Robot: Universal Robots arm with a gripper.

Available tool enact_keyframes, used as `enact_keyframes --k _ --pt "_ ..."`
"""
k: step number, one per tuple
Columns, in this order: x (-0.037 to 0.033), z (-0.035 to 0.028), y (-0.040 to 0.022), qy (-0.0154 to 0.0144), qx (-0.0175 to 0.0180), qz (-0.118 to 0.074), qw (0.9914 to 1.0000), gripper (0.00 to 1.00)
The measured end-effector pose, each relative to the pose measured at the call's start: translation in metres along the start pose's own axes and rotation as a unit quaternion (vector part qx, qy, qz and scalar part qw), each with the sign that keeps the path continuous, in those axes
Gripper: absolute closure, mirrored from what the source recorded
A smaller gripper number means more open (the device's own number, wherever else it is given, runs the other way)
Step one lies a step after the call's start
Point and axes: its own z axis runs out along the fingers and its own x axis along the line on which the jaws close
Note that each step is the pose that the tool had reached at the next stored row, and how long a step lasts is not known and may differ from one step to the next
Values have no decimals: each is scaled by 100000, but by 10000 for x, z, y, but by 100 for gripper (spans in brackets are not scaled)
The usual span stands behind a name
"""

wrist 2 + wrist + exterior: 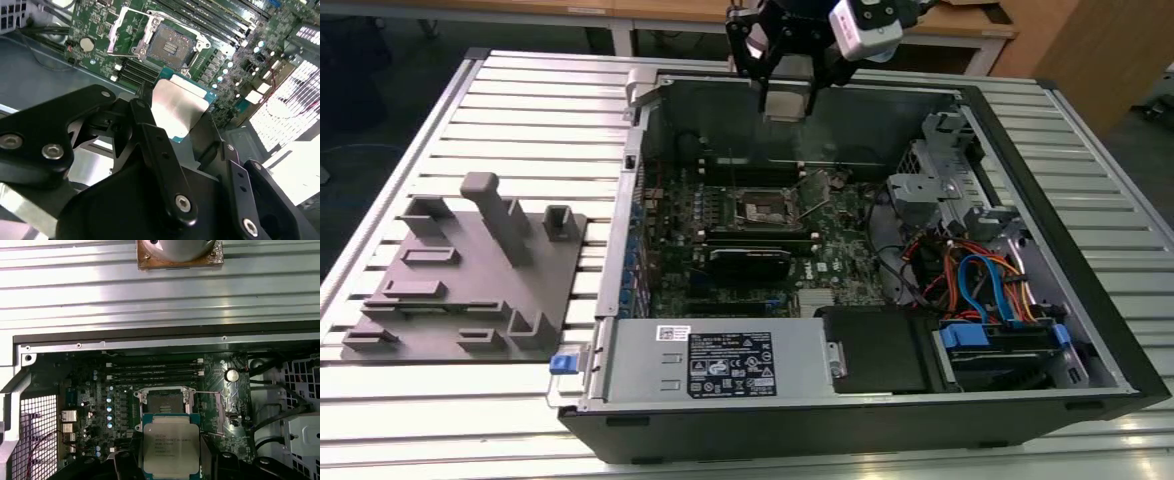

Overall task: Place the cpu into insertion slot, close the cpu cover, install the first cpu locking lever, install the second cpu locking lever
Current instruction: 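Place the cpu into insertion slot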

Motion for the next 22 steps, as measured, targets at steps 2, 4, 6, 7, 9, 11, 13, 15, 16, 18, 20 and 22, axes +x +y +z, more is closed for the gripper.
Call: enact_keyframes --k 2,4,6,7,9,11,13,15,16,18,20,22 --pt "0 2 0 -123 -24 1369 99991 46" --pt "-1 2 0 -181 -38 2051 99979 46" --pt "0 2 0 -186 -40 2064 99979 46" --pt "0 2 0 -187 -39 2068 99978 46" --pt "0 2 0 -186 -39 2074 99978 46" --pt "0 2 0 -187 -40 2080 99978 46" --pt "0 2 0 -187 -38 2083 99978 46" --pt "0 2 0 -225 -48 2495 99969 46" --pt "0 3 0 -302 -64 3358 99943 46" --pt "0 5 -1 -467 -95 5224 99862 46" --pt "0 8 -1 -625 -130 7013 99752 46" --pt "0 12 -1 -789 -167 8797 99609 46"
